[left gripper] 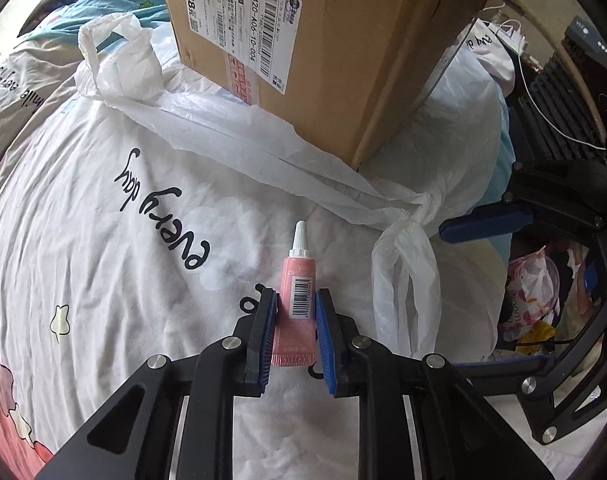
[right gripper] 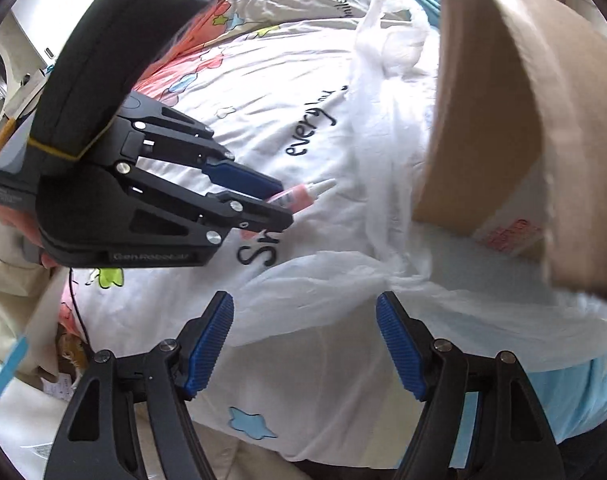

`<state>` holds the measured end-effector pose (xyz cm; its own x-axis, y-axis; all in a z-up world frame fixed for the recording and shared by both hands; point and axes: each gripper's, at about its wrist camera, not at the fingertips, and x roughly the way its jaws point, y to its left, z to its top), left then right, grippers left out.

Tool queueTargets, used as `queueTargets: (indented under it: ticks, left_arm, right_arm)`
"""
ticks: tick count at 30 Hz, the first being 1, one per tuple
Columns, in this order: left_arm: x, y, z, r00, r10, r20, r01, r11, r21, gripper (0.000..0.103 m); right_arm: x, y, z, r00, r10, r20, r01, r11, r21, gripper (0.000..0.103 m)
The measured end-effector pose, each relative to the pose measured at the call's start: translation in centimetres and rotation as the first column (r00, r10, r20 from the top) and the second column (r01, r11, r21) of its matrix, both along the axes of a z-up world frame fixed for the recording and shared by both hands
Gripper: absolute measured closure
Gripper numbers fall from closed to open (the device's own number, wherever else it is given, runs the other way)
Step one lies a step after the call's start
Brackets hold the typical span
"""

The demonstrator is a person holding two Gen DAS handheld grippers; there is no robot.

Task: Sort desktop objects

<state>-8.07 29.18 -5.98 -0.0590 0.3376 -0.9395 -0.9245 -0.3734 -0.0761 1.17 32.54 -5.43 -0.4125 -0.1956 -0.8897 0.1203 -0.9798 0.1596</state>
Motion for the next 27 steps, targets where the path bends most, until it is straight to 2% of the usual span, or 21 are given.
queueTargets:
  ticks: [5,9,15,27]
  left_arm:
    - [0.3,0.1,-0.4,1.000,0.004,-0.015,-0.004,1.000,0.002,0.083]
    - [-0.1,-0.7,0.4,1.000,0.006,-0.021,-0.006,1.000,0.008,0.083]
    - [0.0,-1.2,1.3,1.000,0.008,-0.028,-0.008,1.000,0.022,0.083]
    - [1.7,-2.9,4.7,0.997,0.019,-0.071,-0.016,0.999,0.051,0.083]
  right_arm:
    - [-0.2,-0.9,0.4,1.000,0.013,0.014,-0.013,1.000,0.018,0.032]
    - [-1.6,0.9,0.6,0.999,0.021,0.033,-0.022,0.999,0.027,0.032]
    - [-1.4,0.7,0.7,0.998,0.023,0.050,-0.024,0.999,0.036,0.032]
    - [-1.1,0.3,2.6,1.000,0.018,-0.007,-0.018,0.999,0.040,0.032]
